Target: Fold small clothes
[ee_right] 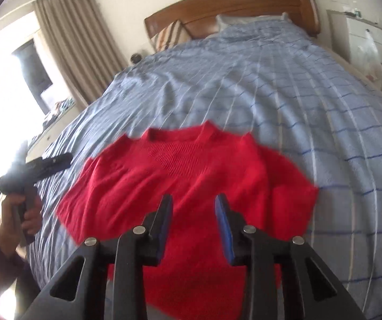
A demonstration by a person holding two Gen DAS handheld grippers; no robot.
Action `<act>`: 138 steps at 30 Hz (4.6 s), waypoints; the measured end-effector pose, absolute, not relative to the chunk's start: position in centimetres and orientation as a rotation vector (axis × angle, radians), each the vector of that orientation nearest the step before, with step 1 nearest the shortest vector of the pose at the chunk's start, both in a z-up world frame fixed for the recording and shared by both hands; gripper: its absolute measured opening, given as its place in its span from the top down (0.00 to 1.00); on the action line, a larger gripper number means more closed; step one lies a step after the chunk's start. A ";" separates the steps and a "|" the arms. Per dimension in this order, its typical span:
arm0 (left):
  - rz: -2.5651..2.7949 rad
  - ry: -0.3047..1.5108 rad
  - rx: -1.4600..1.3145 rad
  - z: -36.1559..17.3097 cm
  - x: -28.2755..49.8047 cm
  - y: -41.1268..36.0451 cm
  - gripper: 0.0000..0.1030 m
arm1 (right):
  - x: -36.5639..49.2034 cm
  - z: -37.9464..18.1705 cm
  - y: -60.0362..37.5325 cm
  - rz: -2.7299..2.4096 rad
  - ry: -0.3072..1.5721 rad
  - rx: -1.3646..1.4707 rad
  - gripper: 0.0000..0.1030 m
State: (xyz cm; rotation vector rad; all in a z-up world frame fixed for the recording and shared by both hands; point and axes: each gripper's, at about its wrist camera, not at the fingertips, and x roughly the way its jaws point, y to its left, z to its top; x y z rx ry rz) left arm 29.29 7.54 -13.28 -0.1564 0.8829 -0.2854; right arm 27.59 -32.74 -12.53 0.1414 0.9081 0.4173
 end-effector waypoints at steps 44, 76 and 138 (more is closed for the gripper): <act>-0.035 0.774 -0.058 -18.1 13.1 11.4 0.06 | 22.5 -12.3 -41.0 0.195 0.854 0.404 0.27; 0.023 0.739 -0.241 -17.6 14.2 16.5 0.06 | 35.7 -13.2 -8.4 0.693 1.153 0.479 0.61; 0.157 0.907 -0.094 -19.0 32.9 21.6 0.00 | 26.8 -18.3 -27.1 0.066 0.867 0.092 0.01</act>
